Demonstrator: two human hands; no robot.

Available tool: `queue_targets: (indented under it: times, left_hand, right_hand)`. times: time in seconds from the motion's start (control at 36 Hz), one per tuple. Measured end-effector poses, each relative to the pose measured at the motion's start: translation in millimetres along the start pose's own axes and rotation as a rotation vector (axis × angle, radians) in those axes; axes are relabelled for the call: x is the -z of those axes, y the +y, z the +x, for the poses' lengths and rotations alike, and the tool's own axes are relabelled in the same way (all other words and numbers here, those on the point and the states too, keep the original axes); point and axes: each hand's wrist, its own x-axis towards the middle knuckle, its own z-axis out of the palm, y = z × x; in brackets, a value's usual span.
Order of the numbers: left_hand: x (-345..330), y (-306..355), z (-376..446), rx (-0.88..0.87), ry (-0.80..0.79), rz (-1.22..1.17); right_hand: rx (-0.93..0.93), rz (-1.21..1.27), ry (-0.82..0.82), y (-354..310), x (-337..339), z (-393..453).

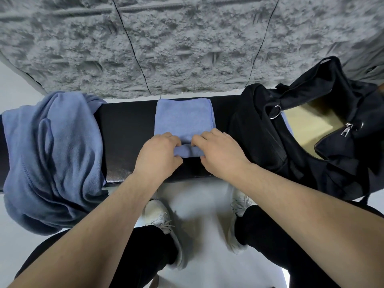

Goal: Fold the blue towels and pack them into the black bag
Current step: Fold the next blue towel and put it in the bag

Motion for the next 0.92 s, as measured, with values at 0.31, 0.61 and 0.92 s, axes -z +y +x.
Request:
queue_targets:
  times: [0.31,0.61,0.92]
  left_hand:
    - [3.0,1.7,-11.8,-0.082,-0.135,-0.019]
    - [3.3,-5.1,-12.2,-0.079,-0.308,-0.098]
    - [0.8,-18.5,-6.4,-0.095,-0.273,-0.275]
  right_hand:
    - [-0.059,0.074,-0.17,-2.8,12.9,-19.0]
    - [-0.129,0.172,-0.212,-3.8,12.5,-24.4]
    - [-0.097,-0.013,-0.107,-6.7,9.2,-16.2]
